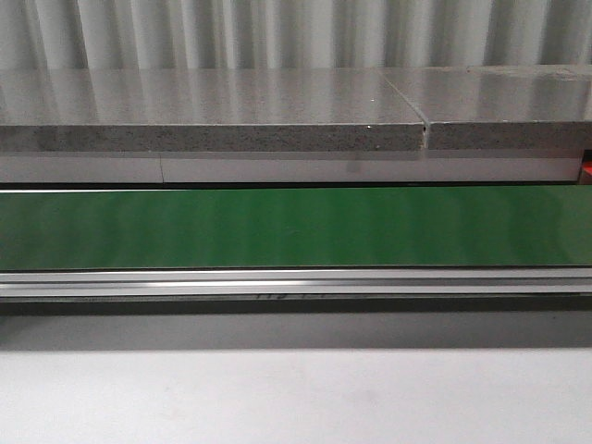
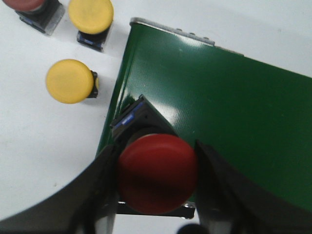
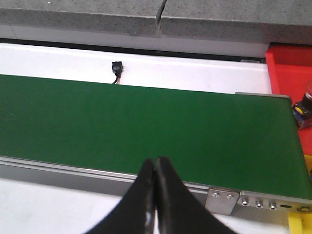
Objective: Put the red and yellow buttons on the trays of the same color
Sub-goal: 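Set the red button on the belt's near end and release, then lower the left gripper onto a yellow button and grasp it, then place the yellow button on the belt behind the red one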
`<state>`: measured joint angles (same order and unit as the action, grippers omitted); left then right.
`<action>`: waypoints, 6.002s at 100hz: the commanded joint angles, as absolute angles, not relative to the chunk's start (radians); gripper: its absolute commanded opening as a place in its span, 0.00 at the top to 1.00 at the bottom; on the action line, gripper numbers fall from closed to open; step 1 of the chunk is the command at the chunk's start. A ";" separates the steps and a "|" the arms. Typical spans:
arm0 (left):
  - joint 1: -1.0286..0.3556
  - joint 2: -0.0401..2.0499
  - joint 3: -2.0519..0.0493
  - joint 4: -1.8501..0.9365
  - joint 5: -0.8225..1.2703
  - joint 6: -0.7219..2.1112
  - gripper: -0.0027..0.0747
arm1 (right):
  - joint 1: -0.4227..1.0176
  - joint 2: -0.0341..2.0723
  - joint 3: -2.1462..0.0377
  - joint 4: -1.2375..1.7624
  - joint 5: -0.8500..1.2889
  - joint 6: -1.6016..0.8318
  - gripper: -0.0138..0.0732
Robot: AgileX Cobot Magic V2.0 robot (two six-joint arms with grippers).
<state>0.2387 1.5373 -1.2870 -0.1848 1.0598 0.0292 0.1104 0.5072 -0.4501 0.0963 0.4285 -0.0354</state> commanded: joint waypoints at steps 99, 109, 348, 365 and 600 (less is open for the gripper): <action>0.240 1.569 -1.410 -0.243 1.048 0.008 0.30 | 0.112 0.506 -0.475 0.088 0.348 -0.043 0.92; 0.270 1.572 -1.410 -0.210 1.027 -0.069 0.30 | 0.112 0.506 -0.475 0.088 0.348 -0.043 0.92; 0.352 1.621 -1.402 -0.144 1.007 -0.060 0.69 | 0.112 0.506 -0.475 0.088 0.348 -0.043 0.92; 0.323 1.534 -1.355 -0.144 1.019 -0.056 0.69 | 0.112 0.506 -0.475 0.088 0.348 -0.043 0.92; -0.165 0.709 -0.792 -0.142 0.709 0.098 0.99 | 0.112 0.506 -0.475 0.088 0.350 -0.043 0.92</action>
<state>-0.1553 0.7797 -0.8004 -0.1266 0.7741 0.0987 0.1104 0.5072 -0.4495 0.0963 0.4255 -0.0354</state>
